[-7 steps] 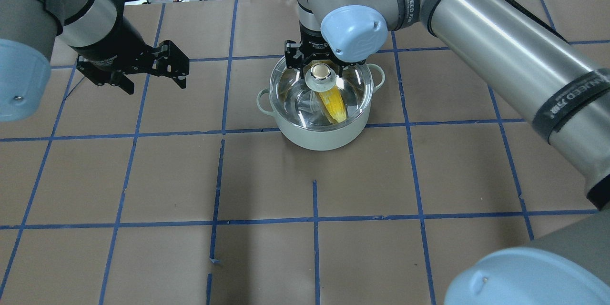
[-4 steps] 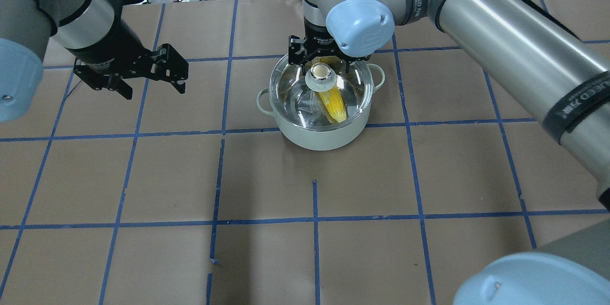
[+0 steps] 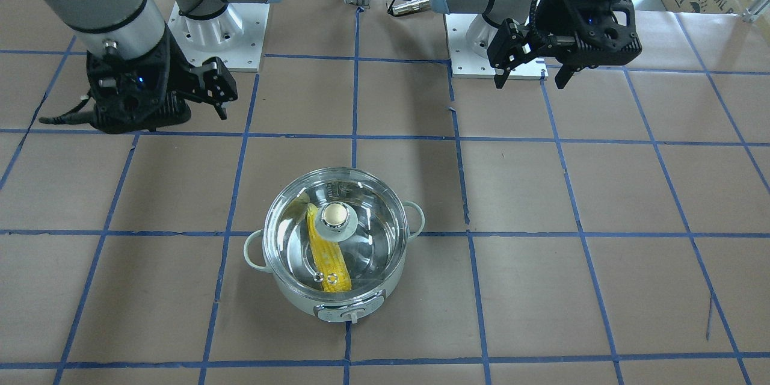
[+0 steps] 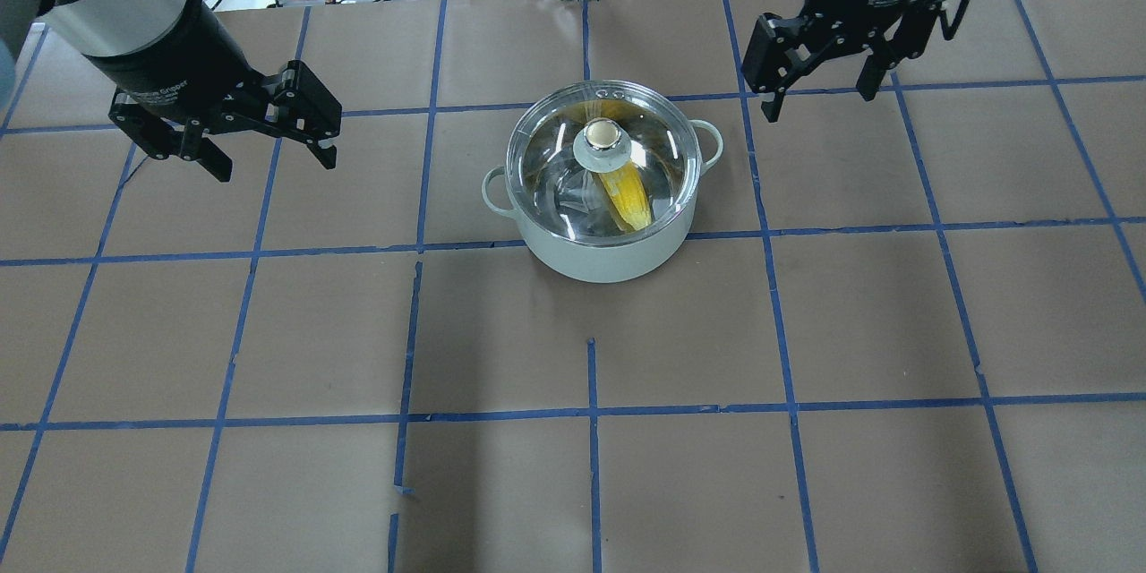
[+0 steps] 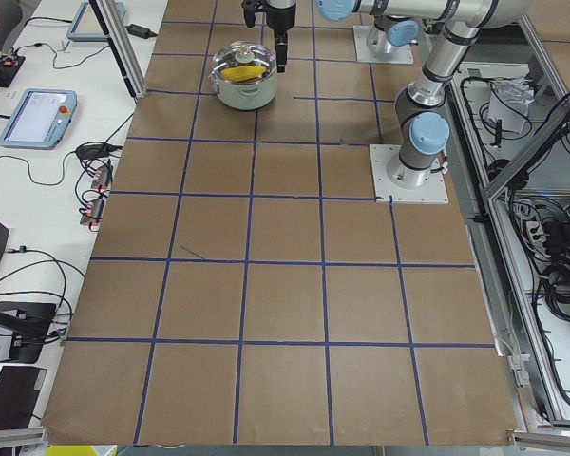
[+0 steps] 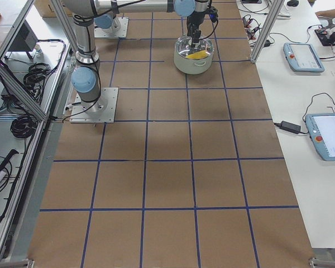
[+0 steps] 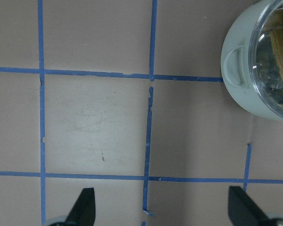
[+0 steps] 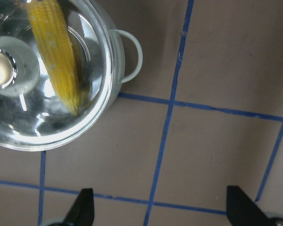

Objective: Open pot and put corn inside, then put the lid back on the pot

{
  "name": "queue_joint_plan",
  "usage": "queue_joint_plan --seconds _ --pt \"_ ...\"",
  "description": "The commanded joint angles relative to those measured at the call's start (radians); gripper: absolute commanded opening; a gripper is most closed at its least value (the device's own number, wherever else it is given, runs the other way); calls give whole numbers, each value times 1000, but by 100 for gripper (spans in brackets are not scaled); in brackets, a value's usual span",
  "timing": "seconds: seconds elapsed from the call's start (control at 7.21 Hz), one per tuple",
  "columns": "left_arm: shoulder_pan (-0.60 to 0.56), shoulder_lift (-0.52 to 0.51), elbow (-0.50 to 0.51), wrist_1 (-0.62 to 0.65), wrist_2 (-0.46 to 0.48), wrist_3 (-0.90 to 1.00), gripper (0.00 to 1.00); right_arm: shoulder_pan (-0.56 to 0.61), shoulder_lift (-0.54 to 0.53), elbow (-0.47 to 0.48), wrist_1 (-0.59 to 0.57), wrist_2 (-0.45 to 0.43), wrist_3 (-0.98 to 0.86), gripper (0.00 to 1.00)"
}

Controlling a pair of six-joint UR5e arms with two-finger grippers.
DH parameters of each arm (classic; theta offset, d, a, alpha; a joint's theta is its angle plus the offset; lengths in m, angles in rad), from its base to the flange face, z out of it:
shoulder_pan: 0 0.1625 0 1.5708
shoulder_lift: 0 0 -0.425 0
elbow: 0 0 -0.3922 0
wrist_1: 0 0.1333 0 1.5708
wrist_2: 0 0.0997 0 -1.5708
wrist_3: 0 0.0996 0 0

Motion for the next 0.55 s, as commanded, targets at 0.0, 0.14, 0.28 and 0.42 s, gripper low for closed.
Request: queue_joint_plan --seconds 0.0,0.14,0.28,0.42 --pt "0 0 -9 5 -2 -1 100 -5 -55 27 23 -11 -72 100" --pt "-1 2 -9 5 6 14 100 -4 -42 31 24 -8 11 100" --pt "0 2 -12 5 6 16 100 -4 -43 30 21 -10 67 100" --pt "0 2 -13 5 3 16 100 -4 -46 25 23 -13 148 100"
